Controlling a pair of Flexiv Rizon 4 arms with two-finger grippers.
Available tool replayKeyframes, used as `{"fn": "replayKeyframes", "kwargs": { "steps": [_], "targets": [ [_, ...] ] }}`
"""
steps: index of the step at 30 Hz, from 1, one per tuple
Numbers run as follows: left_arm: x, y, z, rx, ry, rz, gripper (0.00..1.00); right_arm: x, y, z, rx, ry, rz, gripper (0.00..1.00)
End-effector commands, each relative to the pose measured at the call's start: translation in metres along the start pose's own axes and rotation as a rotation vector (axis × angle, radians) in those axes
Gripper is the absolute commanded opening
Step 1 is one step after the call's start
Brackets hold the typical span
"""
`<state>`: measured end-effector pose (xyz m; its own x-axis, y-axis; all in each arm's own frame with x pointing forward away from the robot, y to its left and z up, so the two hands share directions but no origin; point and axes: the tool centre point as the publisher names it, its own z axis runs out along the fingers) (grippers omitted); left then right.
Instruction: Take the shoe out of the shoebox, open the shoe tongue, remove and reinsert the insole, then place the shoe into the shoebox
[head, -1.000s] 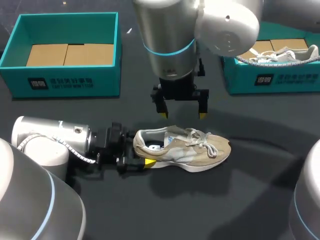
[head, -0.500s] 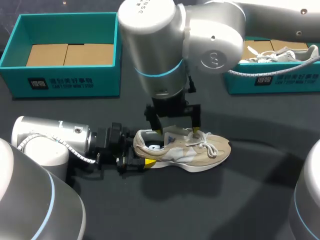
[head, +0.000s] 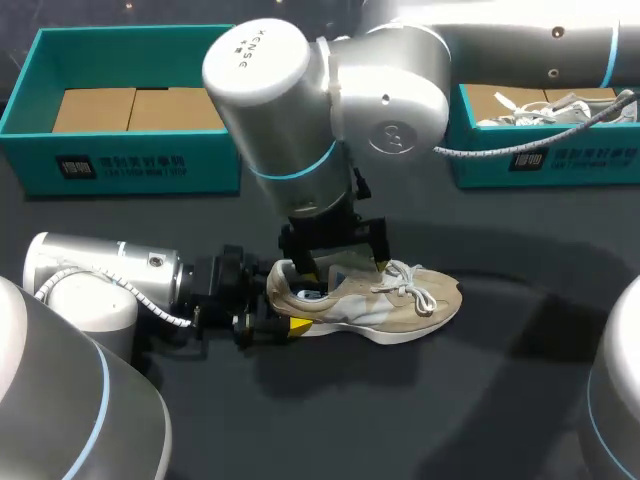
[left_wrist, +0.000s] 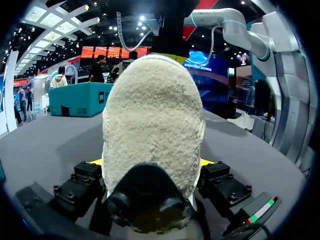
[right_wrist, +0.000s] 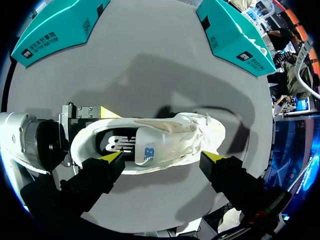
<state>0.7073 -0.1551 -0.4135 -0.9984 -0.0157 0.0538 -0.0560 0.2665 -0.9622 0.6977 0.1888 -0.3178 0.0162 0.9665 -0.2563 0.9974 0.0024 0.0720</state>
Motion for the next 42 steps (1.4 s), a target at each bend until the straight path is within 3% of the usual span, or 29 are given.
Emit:
{"fn": "replayKeyframes", "kwargs": {
  "steps": [1, 9, 26, 42],
  "targets": [
    [0.001, 0.001, 0.003, 0.0, -0.003, 0.0, 0.0, 0.008, -0.004, 0.005, -0.01, -0.143, 0.399, 1.0],
    [0.001, 0.001, 0.003, 0.0, -0.003, 0.0, 0.0, 0.012, -0.001, 0.018, -0.024, -0.223, 0.405, 1.0],
    [0.001, 0.001, 0.003, 0.0, -0.003, 0.0, 0.0, 0.001, 0.001, 0.039, -0.029, -0.265, 0.462, 1.0],
    [0.001, 0.001, 0.003, 0.0, -0.003, 0.0, 0.0, -0.024, 0.003, 0.028, -0.021, -0.293, 0.52, 1.0]
  ]
}}
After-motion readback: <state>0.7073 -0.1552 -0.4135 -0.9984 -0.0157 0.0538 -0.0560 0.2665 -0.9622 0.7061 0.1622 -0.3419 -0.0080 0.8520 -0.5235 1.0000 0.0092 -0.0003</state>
